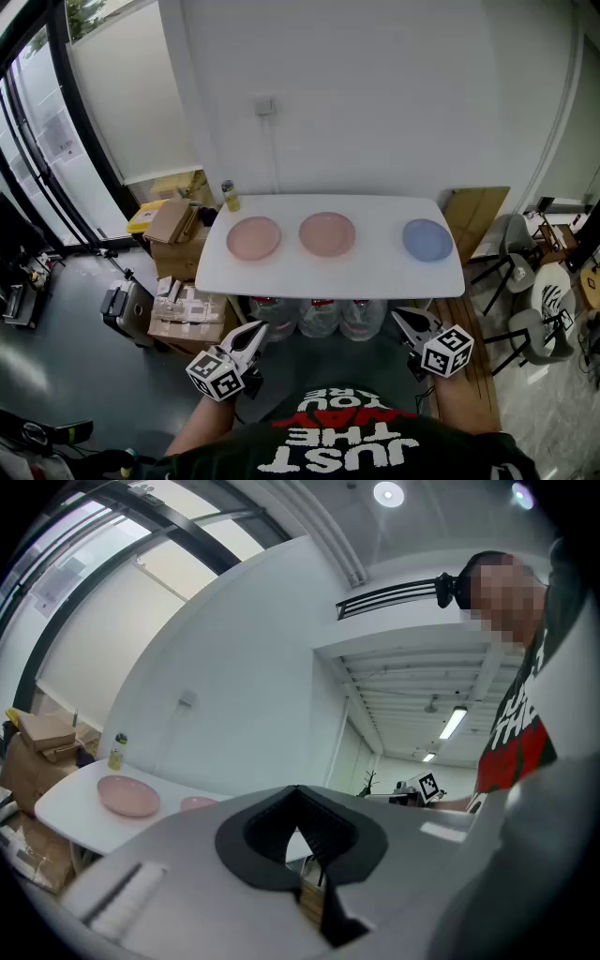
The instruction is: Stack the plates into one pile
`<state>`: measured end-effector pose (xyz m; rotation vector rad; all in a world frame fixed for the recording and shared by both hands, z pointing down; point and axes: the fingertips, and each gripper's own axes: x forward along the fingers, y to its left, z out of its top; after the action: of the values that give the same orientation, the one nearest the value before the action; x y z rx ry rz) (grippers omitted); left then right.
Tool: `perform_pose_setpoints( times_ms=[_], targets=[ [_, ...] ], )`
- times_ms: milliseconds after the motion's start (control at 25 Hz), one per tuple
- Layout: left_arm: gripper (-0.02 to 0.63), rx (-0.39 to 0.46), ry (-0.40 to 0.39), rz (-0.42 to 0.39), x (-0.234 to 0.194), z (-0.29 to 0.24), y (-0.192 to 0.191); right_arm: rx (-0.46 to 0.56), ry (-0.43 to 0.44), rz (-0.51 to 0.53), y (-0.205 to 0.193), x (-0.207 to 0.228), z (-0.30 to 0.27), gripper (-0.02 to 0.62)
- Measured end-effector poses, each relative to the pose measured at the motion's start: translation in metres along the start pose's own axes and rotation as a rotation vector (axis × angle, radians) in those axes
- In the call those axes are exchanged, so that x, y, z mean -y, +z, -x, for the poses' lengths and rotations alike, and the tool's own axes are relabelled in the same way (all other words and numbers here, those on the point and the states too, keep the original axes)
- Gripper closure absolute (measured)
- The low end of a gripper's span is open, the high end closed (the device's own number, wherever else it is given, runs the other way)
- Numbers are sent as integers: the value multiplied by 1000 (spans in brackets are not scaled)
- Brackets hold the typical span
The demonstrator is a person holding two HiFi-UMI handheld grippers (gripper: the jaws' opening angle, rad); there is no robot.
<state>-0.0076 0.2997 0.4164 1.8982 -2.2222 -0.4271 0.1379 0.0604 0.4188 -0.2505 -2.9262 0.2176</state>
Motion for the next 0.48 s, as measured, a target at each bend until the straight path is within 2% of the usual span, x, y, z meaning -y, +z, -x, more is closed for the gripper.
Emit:
perform_pose_setpoints(
  times_ms=[480],
  targets=[
    [598, -5, -16, 7, -3, -6, 3, -12, -9, 3, 2, 4, -4, 591]
  ],
)
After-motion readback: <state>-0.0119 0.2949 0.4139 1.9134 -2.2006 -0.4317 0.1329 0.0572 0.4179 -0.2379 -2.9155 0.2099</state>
